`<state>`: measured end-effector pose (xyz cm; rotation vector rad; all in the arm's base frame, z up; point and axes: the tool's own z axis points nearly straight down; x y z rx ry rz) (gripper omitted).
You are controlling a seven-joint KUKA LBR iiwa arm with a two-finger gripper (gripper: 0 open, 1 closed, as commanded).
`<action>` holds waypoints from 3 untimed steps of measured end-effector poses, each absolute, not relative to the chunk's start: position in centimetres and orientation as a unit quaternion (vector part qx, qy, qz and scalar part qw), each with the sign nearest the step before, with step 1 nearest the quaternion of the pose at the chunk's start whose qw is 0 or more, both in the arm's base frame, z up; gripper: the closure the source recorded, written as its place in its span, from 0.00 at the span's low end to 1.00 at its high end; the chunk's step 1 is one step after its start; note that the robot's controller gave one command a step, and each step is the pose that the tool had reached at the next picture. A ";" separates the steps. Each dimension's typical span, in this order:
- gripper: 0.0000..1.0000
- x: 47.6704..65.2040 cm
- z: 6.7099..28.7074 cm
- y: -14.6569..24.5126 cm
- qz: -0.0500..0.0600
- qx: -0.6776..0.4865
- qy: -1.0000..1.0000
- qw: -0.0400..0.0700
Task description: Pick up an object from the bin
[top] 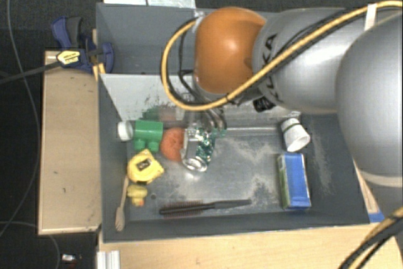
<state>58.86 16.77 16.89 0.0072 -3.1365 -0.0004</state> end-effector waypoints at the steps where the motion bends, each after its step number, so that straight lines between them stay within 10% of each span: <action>1: 0.00 59.0 17.4 16.7 -0.001 0.000 -1.000 -0.001; 3: 0.00 54.6 11.6 11.0 -0.001 0.016 -1.000 -0.001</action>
Offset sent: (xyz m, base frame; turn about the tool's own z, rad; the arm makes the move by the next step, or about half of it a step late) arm -0.0310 -0.0614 -0.0832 -0.2250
